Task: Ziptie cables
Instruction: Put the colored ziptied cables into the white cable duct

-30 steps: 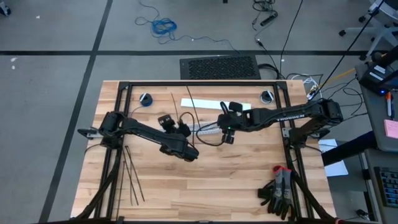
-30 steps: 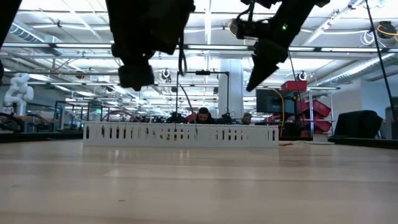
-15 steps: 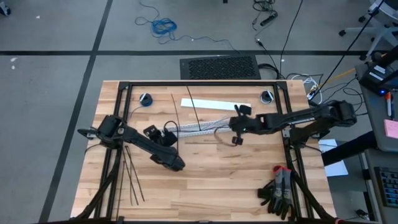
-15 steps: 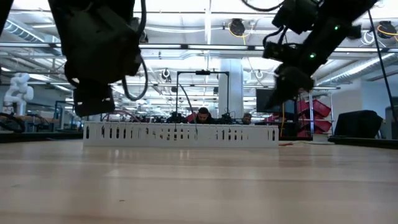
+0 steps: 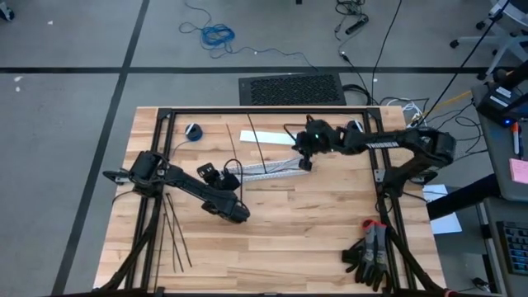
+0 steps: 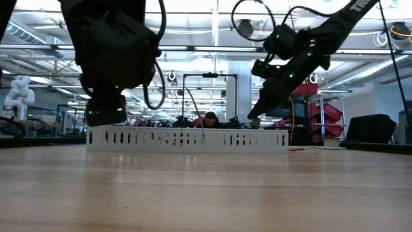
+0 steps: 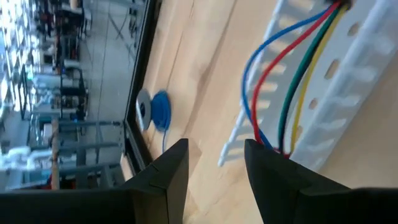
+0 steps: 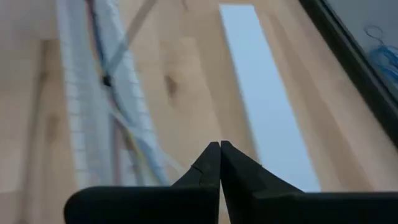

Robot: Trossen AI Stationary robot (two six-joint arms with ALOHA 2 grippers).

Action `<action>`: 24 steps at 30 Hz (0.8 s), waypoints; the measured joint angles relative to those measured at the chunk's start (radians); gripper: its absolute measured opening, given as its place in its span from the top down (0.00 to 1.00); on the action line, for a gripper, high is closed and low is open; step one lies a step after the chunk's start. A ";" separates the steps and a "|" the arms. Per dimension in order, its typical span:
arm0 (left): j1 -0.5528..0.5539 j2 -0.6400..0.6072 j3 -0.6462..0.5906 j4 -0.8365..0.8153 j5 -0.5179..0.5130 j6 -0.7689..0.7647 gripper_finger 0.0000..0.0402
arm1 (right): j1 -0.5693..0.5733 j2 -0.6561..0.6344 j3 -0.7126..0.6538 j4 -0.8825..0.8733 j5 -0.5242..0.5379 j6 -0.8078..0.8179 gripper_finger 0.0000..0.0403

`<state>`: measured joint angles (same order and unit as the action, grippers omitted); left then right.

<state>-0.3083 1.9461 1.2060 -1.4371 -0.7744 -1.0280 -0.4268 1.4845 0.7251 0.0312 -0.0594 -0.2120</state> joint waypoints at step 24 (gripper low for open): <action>0.014 0.000 0.000 0.099 -0.029 0.018 0.62 | -0.089 0.265 0.413 -0.726 -0.283 -0.215 1.00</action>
<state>-0.2939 1.9461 1.2060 -1.3383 -0.8030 -1.0097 -0.5159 1.7493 1.1380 -0.6952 -0.3425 -0.4270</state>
